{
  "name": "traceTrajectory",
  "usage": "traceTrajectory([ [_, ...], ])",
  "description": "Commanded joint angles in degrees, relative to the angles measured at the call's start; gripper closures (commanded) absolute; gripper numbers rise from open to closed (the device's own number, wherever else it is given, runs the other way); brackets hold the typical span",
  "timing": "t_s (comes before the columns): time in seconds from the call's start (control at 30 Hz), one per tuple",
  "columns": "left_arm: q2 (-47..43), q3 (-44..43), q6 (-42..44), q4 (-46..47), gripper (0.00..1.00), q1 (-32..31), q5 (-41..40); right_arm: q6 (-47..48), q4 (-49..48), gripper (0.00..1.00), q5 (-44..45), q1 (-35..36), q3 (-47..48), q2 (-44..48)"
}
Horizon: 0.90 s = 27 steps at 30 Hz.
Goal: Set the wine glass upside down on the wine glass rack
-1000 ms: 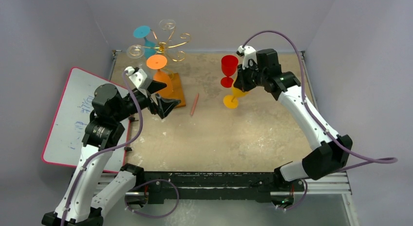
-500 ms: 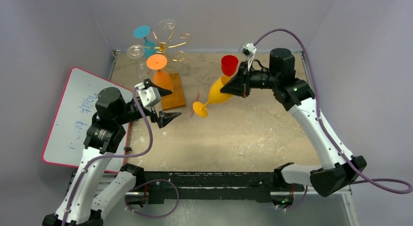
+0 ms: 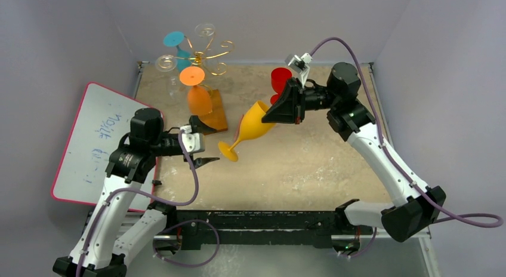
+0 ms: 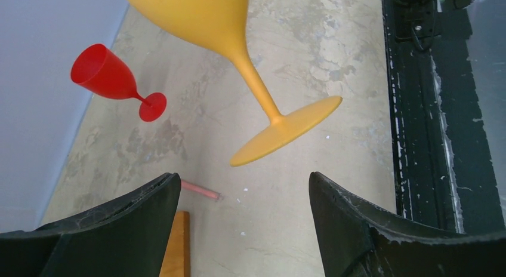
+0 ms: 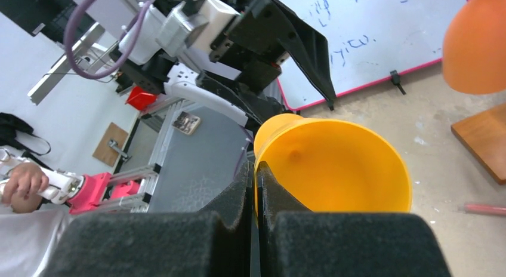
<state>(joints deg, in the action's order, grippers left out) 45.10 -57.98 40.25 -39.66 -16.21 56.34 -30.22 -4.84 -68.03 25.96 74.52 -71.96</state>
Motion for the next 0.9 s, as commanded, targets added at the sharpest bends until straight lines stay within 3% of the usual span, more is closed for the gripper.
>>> traceTrajectory([
  [0.0, 0.3, -2.4, 8.2, -3.7, 0.23, -0.1, 5.3, -5.2, -8.8, 1.00, -3.8, 1.0, 0.3, 1.4],
  [0.47, 2.2, -5.2, 16.5, -10.2, 0.43, 0.0, 14.3, -7.2, -10.6, 1.00, -1.6, 2.8, 0.1, -0.5],
  [0.67, 2.6, -6.2, 16.9, -10.8, 0.72, -0.1, 16.2, -6.8, -9.9, 1.00, 0.2, 2.8, -0.1, -0.7],
  [0.77, 2.8, -6.7, 17.1, -11.6, 0.91, 0.0, 15.9, -5.7, -7.8, 1.00, 2.7, 2.8, -0.2, -0.6],
  [0.8, 2.8, -6.8, 17.3, -11.9, 0.98, 0.0, 15.7, -5.4, -7.1, 0.99, 3.8, 2.9, -0.2, -0.4],
  [0.87, 2.7, -6.7, 19.4, -13.5, 1.00, -0.1, 14.9, -4.9, -5.8, 0.87, 6.4, 2.8, -0.3, 0.0],
])
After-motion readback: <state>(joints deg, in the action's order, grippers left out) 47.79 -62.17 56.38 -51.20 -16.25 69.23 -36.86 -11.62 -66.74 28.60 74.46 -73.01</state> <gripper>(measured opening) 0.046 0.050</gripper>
